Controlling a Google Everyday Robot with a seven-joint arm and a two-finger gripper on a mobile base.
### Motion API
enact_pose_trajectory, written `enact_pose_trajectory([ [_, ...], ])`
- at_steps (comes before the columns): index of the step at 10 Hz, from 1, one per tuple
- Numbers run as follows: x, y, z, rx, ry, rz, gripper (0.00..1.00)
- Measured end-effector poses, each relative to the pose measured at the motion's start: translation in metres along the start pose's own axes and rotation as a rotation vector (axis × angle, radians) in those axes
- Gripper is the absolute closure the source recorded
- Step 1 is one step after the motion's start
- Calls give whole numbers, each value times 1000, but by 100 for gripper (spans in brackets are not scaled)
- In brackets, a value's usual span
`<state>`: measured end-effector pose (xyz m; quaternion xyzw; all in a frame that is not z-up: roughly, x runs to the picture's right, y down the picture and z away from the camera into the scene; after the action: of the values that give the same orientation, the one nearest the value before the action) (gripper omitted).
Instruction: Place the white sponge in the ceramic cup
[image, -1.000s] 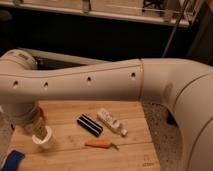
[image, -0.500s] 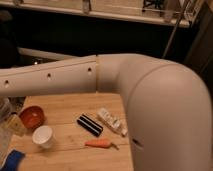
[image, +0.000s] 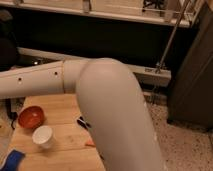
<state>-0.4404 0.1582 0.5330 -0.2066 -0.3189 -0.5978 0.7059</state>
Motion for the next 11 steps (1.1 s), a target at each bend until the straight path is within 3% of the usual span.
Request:
enact_pose_trajectory([
  [2,-4,-2,23,-31,-34,-4,20],
  [5,-22,-6,53,-61,-44,-35,20],
  [11,-33,-14,110,-27,-82,-50,20],
])
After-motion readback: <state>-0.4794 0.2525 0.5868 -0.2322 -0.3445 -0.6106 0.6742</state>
